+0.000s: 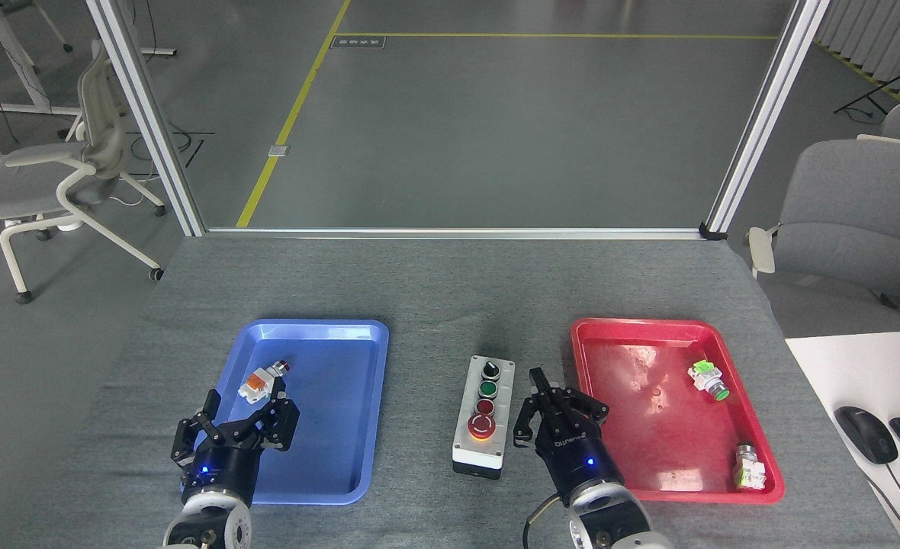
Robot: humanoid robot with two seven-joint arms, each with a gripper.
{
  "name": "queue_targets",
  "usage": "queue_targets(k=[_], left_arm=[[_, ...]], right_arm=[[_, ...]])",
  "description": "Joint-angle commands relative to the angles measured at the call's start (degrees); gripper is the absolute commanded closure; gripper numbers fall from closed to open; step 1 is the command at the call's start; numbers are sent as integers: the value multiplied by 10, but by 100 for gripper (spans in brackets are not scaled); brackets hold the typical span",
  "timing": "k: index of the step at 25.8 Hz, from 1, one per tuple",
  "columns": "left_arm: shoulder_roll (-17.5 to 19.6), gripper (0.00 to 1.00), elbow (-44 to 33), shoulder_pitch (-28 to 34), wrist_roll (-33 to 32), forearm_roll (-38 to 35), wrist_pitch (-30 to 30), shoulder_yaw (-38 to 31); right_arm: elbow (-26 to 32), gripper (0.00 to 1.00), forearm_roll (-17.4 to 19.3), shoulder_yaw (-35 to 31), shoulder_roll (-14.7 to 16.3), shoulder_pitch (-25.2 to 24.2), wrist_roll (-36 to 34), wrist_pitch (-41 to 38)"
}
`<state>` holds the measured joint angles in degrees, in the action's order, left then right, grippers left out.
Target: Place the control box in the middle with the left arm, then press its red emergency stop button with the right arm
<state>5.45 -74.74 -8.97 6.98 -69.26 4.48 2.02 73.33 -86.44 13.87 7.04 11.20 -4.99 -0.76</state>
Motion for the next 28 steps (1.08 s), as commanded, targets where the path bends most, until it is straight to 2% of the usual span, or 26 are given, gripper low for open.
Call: queue_targets(k=[1, 4, 10, 16, 20, 28], left_arm=[[0, 1, 0, 0, 1, 0, 0, 0], [0, 1, 0, 0, 1, 0, 0, 0], [0, 1, 0, 0, 1, 0, 0, 0], [0, 1, 0, 0, 1, 0, 0, 0], [0, 1, 0, 0, 1, 0, 0, 0], [0, 1, 0, 0, 1, 0, 0, 0]], right_arm=[[7, 18, 17, -43, 17, -14, -20, 1], [8, 3, 22, -75, 26, -28, -33, 8], [13, 2, 22, -110, 46, -34, -35, 17], [18, 2, 22, -120, 43, -53, -77, 66], [31, 2, 27, -141, 46, -70, -81, 65], [35, 1, 32, -140, 53, -71, -81, 61]])
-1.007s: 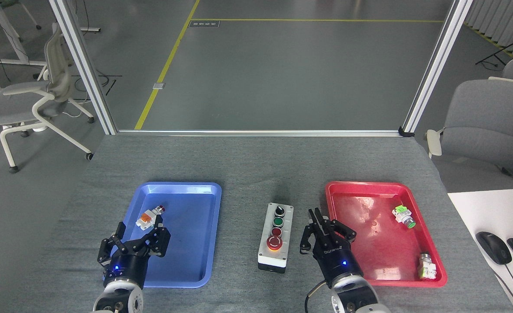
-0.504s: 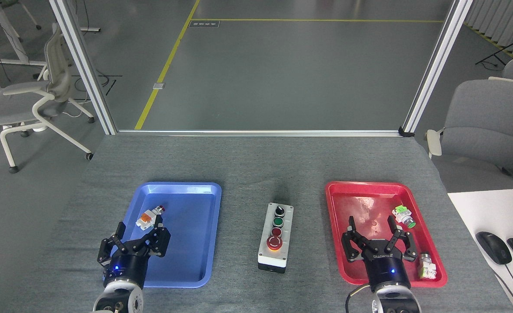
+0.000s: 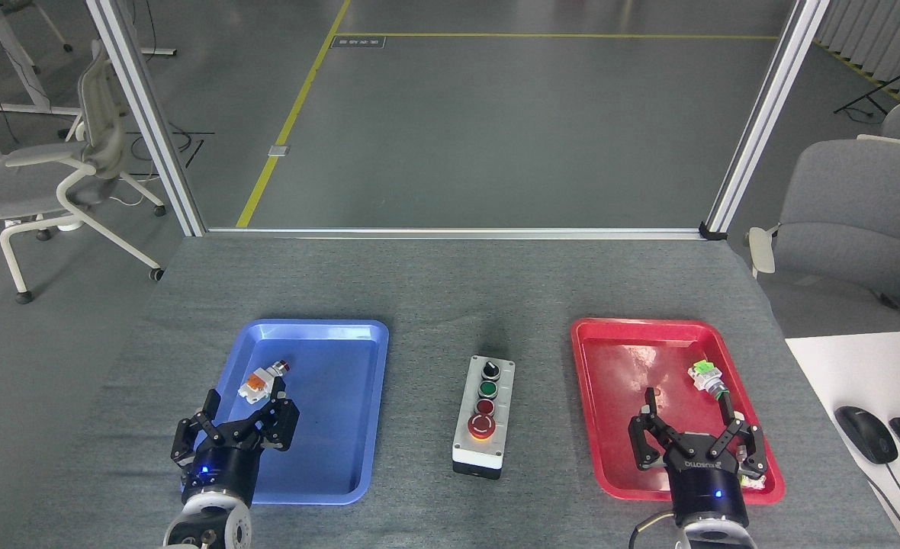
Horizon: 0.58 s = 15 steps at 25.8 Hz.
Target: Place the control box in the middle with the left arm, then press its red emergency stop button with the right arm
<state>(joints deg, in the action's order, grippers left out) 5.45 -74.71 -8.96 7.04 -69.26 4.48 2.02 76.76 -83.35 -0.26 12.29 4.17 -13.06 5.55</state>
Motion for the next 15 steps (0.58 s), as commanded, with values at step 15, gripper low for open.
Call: queue_targets(k=[15], left_arm=[[0, 1, 0, 0, 0, 0, 0, 0]], right_arm=[[1, 1, 23, 7, -3, -1, 1, -23]])
